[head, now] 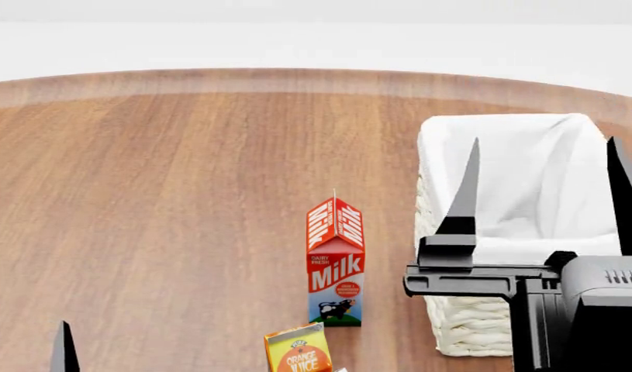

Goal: Pick up the tomato sauce, and put it in the basket.

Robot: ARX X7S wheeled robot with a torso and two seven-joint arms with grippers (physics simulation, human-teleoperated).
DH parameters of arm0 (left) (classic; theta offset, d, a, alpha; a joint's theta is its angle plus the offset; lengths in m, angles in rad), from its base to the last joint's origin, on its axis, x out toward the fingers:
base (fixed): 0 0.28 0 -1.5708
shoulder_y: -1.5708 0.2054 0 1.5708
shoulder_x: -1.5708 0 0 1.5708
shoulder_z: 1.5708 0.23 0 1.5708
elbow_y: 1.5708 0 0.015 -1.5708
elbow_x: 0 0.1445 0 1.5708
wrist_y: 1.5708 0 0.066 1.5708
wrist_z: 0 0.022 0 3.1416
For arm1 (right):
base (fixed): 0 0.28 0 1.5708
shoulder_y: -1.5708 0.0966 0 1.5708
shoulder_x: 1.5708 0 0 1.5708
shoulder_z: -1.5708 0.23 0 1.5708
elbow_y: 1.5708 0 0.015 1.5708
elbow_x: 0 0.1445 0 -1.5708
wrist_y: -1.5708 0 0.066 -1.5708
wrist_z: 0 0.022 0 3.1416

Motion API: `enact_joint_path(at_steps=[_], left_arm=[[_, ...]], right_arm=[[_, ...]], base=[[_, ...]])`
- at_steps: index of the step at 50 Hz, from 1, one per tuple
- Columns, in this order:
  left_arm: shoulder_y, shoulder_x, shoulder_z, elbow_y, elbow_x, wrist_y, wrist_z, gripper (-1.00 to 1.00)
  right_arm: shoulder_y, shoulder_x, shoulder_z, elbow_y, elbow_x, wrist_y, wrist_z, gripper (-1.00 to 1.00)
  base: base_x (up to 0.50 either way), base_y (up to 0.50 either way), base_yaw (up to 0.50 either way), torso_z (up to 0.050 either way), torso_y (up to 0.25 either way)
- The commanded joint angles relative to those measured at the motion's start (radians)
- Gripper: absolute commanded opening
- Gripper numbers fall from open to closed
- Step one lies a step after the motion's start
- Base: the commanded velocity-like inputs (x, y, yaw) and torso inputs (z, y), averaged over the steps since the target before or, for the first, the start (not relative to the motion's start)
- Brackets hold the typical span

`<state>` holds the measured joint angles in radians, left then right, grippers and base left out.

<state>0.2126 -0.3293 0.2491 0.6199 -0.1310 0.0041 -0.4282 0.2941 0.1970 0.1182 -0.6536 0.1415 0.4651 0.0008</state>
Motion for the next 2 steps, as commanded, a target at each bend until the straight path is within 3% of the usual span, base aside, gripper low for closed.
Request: enact_joint_path(at_steps=[1, 2], left_arm=[[0.000, -0.004, 0.004, 0.001, -0.003, 0.000, -0.004, 1.00], [0.001, -0.005, 0.004, 0.004, -0.003, 0.000, -0.005, 1.00]], right_arm=[[-0.277, -0.025, 0.016, -0.222, -0.022, -0.118, 0.025, 1.00], [-0.312, -0.036, 0.020, -0.228, -0.010, -0.148, 0.022, 1.00]], base=[[0.00, 0.00, 0.00, 0.000, 0.000], [0.00, 0.00, 0.00, 0.000, 0.000]])
